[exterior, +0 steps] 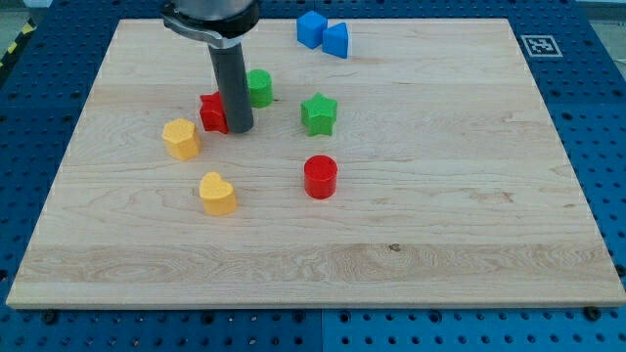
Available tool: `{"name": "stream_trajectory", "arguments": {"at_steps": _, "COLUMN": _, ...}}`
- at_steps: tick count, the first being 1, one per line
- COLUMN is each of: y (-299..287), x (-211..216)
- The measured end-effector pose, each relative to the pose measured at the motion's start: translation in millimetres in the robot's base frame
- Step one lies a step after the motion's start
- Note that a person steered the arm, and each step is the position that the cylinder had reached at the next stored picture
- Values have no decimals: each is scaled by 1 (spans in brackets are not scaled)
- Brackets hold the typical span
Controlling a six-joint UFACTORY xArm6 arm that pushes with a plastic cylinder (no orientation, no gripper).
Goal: Move the green star to the center
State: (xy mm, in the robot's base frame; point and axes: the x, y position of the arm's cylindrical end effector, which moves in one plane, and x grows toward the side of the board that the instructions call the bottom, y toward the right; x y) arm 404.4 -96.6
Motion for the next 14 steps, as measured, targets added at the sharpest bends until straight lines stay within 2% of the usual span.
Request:
{"name": "stream_trajectory", "arguments": {"at_steps": 3, "y": 5, "x": 24}}
{"name": "stream_trajectory", "arguments": {"at_steps": 7, "y": 166, "x": 41}}
{"name": "stream_trajectory", "arguments": {"at_steps": 9, "y": 164, "x": -32}}
{"name": "stream_trajectory", "arguments": {"at_steps": 10, "y": 161, "x": -41}}
{"name": "stream_trajectory", "arguments": {"at_steps": 12, "y": 119, "x": -41}}
{"name": "stream_trajectory", "arguments": {"at_steps": 14, "y": 119, "x": -31}}
